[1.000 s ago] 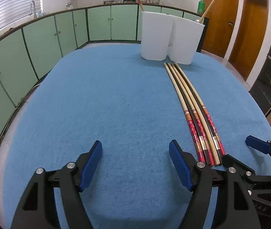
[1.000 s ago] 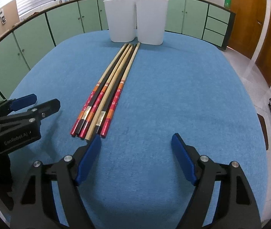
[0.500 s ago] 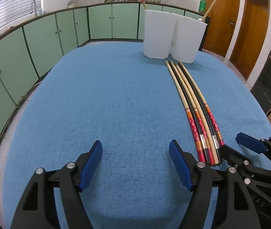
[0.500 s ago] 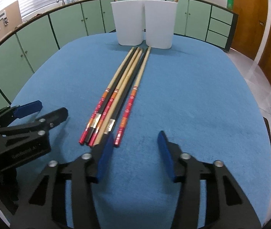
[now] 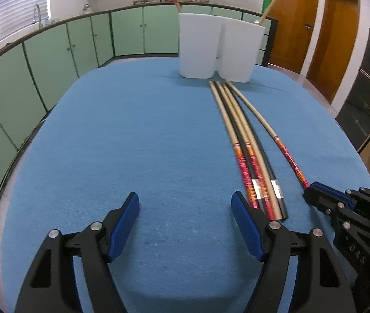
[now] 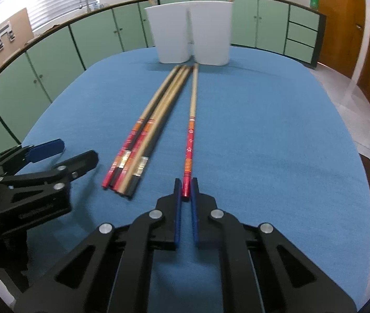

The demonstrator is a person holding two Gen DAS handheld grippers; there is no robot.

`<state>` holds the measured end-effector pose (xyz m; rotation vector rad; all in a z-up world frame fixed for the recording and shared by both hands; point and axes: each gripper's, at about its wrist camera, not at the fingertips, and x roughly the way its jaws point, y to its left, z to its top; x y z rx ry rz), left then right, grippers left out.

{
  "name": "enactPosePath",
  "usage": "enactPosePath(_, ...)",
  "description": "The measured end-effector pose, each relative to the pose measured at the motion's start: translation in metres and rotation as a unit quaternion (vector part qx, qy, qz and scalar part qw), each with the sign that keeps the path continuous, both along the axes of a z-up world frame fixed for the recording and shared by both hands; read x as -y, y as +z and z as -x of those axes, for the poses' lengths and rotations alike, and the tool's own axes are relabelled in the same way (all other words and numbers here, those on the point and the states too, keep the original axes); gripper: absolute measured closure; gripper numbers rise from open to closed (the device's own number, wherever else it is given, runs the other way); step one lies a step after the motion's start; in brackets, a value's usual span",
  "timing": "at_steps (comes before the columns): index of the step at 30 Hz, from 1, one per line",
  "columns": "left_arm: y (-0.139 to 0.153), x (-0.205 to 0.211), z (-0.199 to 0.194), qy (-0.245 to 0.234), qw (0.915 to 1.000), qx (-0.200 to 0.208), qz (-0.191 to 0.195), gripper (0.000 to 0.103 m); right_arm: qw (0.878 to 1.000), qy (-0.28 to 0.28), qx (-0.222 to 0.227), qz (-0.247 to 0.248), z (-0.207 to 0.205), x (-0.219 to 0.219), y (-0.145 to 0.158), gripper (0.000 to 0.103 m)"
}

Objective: Organize utensils
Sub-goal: 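Grasp a red chopstick with the right tool while the left grasps another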

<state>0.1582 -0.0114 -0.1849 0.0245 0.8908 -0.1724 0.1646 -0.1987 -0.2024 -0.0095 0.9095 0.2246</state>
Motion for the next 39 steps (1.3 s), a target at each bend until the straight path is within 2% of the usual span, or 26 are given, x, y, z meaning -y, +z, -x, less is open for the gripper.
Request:
enactPosePath(8, -0.001, 0.016, 0.004, -0.021, 0.9998, -0.005, 0.004, 0.031, 1.000, -0.022, -0.003, -0.009, 0.005, 0.024, -0.002, 0.098)
enactPosePath(22, -0.006, 0.025, 0.002, -0.026, 0.9994, -0.011, -0.021, 0.030, 1.000, -0.023, -0.001, -0.011, 0.005, 0.026, -0.002, 0.097)
enactPosePath(26, -0.005, 0.025, 0.003, -0.024, 0.9994, -0.010, -0.022, 0.034, 1.000, -0.021, 0.000, -0.012, 0.004, 0.026, -0.002, 0.096)
enactPosePath(28, -0.005, 0.026, 0.004, -0.026, 0.9993, -0.007, -0.024, 0.040, 1.000, -0.020, 0.000, -0.010, 0.004, 0.025, -0.002, 0.095)
enactPosePath(31, -0.004, 0.028, 0.006, -0.033, 0.9992, -0.003, -0.024, 0.057, 1.000, -0.020, 0.001, -0.011, 0.004, 0.025, -0.003, 0.095)
enactPosePath(33, -0.003, 0.030, 0.008, -0.040, 0.9989, 0.000, -0.023, 0.076, 1.000, -0.020, 0.001, -0.013, 0.004, 0.025, -0.004, 0.095)
enactPosePath(35, -0.003, 0.033, 0.009, -0.045, 0.9987, 0.002, -0.021, 0.088, 1.000, -0.020, 0.002, -0.012, 0.005, 0.025, -0.004, 0.096)
enactPosePath(36, -0.002, 0.034, 0.009, -0.047, 0.9987, 0.003, -0.022, 0.093, 1.000, -0.021, 0.003, -0.011, 0.005, 0.025, -0.003, 0.096)
enactPosePath(39, -0.002, 0.037, 0.010, -0.049, 0.9985, 0.004, -0.025, 0.097, 1.000, -0.021, 0.005, -0.009, 0.006, 0.024, -0.003, 0.097)
